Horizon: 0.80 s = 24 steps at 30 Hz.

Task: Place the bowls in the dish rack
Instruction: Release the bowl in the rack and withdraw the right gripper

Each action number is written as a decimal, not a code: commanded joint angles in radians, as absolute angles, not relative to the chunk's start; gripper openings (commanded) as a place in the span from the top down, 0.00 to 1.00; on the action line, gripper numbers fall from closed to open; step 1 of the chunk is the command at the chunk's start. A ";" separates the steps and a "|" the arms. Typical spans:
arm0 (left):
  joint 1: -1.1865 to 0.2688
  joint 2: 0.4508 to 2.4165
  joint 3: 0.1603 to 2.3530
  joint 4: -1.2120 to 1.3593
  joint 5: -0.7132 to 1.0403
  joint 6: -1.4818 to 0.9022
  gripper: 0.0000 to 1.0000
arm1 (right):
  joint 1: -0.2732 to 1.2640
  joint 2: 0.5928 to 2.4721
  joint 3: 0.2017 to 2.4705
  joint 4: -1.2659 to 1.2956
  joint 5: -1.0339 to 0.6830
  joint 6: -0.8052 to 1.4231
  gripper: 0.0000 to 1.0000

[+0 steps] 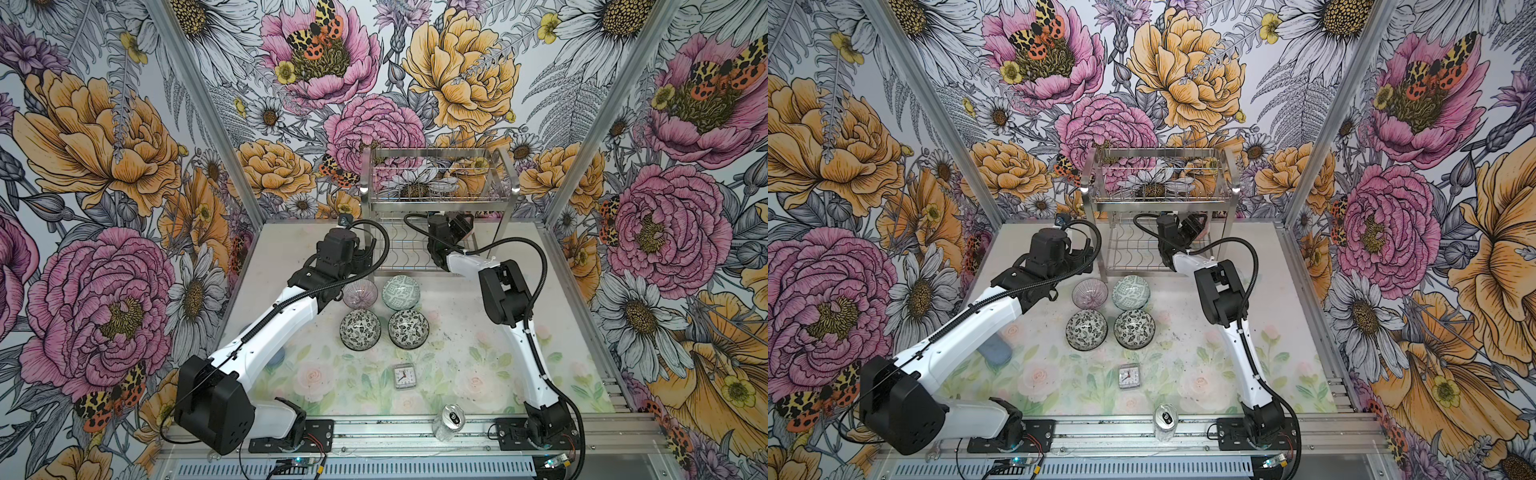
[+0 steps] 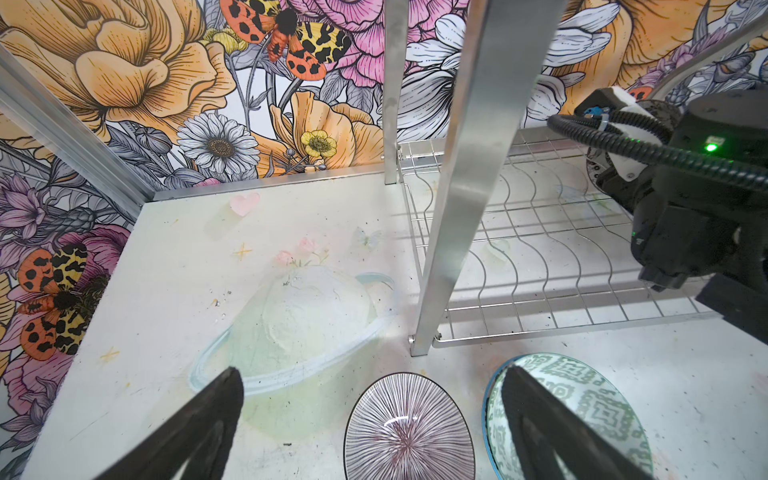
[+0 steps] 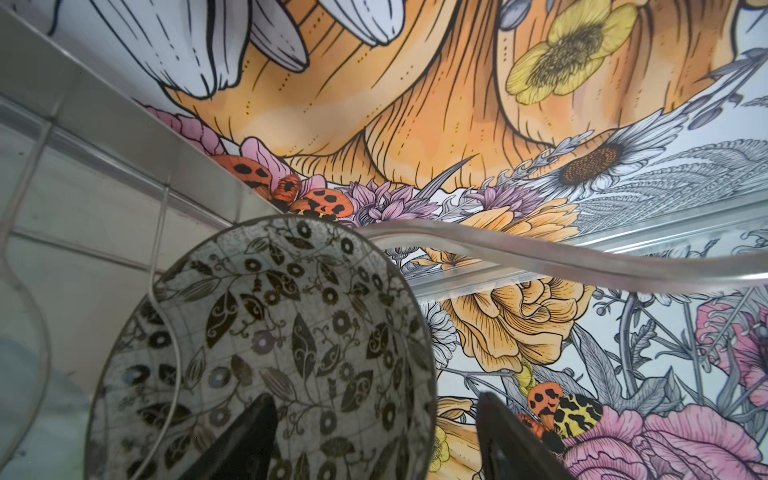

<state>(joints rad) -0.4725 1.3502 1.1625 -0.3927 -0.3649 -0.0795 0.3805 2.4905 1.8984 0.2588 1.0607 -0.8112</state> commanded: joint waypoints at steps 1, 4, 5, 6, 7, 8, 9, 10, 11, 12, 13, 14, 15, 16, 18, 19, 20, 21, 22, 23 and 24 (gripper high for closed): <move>-0.462 1.353 1.164 -0.374 -0.340 -0.098 0.01 | 0.388 2.374 1.851 0.177 1.003 -0.710 0.06; -0.462 1.350 1.164 -0.374 -0.343 -0.098 0.01 | 0.399 2.313 1.792 0.136 0.937 -0.654 0.00; -0.462 1.350 1.164 -0.374 -0.344 -0.097 0.01 | 0.404 2.295 1.768 0.134 0.919 -0.644 0.00; -0.463 1.350 1.163 -0.376 -0.345 -0.098 0.01 | 0.411 2.273 1.742 0.127 0.892 -0.632 0.00; -0.462 1.350 1.163 -0.376 -0.345 -0.098 0.01 | 0.419 2.253 1.716 0.129 0.870 -0.625 0.00; -0.462 1.349 1.163 -0.377 -0.344 -0.098 0.01 | 0.425 2.236 1.693 0.134 0.852 -0.622 0.00; -0.463 1.347 1.163 -0.378 -0.343 -0.097 0.01 | 0.433 2.216 1.671 0.131 0.827 -0.616 0.00; -0.462 1.347 1.163 -0.380 -0.345 -0.098 0.01 | 0.440 2.195 1.645 0.128 0.800 -0.609 0.00; -0.462 1.347 1.162 -0.382 -0.345 -0.098 0.01 | 0.447 2.178 1.625 0.127 0.780 -0.603 0.00; -0.462 1.346 1.163 -0.383 -0.346 -0.098 0.01 | 0.454 2.159 1.603 0.114 0.750 -0.589 0.00; -0.462 1.344 1.162 -0.384 -0.346 -0.098 0.01 | 0.460 2.135 1.582 0.080 0.707 -0.563 0.00; -0.462 1.344 1.161 -0.386 -0.346 -0.099 0.01 | 0.465 2.111 1.559 0.061 0.667 -0.545 0.00; -0.462 1.342 1.157 -0.385 -0.346 -0.100 0.01 | 0.476 2.080 1.526 0.050 0.624 -0.528 0.00; -0.463 1.341 1.156 -0.387 -0.346 -0.101 0.01 | 0.485 2.054 1.494 0.046 0.588 -0.519 0.00; -0.465 1.338 1.151 -0.387 -0.346 -0.103 0.01 | 0.509 1.997 1.426 0.048 0.536 -0.510 0.00; -0.464 1.336 1.150 -0.387 -0.345 -0.103 0.01 | 0.521 1.972 1.400 0.047 0.524 -0.502 0.00; -0.465 1.336 1.149 -0.386 -0.345 -0.105 0.01 | 0.528 1.949 1.376 0.048 0.513 -0.496 0.01; -0.464 1.332 1.145 -0.386 -0.347 -0.108 0.01 | 0.537 1.919 1.347 0.052 0.499 -0.484 0.02; -0.466 1.330 1.143 -0.386 -0.346 -0.110 0.01 | 0.543 1.887 1.320 0.052 0.485 -0.469 0.03; -0.465 1.329 1.141 -0.387 -0.344 -0.110 0.01 | 0.548 1.862 1.303 0.046 0.477 -0.452 0.03; -0.466 1.328 1.138 -0.387 -0.341 -0.111 0.01 | 0.550 1.833 1.286 0.034 0.468 -0.432 0.04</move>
